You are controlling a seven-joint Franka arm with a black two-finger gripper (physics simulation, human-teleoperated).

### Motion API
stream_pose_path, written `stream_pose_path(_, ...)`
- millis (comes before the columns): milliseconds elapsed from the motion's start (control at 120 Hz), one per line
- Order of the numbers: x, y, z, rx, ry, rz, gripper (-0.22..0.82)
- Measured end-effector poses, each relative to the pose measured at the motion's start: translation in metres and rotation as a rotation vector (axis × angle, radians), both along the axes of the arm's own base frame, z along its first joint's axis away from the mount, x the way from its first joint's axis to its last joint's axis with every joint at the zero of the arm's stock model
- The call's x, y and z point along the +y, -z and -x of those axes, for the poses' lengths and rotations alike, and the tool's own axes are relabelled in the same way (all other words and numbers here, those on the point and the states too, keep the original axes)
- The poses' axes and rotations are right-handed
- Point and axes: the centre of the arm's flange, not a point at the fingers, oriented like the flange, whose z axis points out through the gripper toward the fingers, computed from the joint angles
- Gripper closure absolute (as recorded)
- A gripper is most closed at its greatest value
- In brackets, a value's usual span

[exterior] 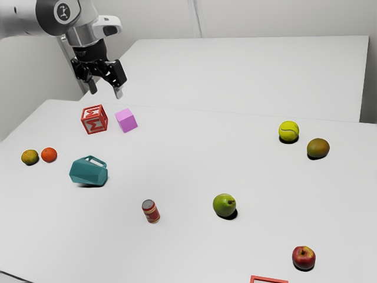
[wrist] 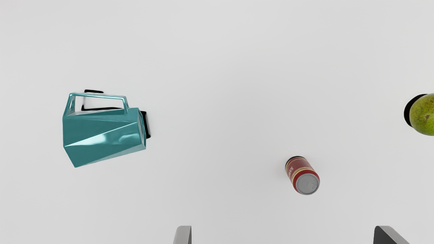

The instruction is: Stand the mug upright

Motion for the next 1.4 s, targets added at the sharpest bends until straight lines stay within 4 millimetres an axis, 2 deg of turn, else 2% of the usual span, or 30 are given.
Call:
stream_pose_path(200,0.004,-0.001,0.003,-0.002,-0.005,0.000,0.02)
stream_pose_path(383,0.004,-0.008,0.014,-0.011,-0.004,-0.001,0.02)
stream_pose_path(467,0.012,-0.006,0.015,-0.005,-0.015,-0.002,0.02)
stream_pose_path(783,0.091,0.005,0.017,0.020,-0.132,0.027,0.02)
stream_pose_path(1025,0.156,0.038,0.010,0.062,-0.164,0.105,0.03)
stream_pose_path(1183,0.196,0.067,0.009,0.094,-0.164,0.151,0.03)
stream_pose_path(1400,0.228,0.109,0.005,0.117,-0.127,0.192,0.03)
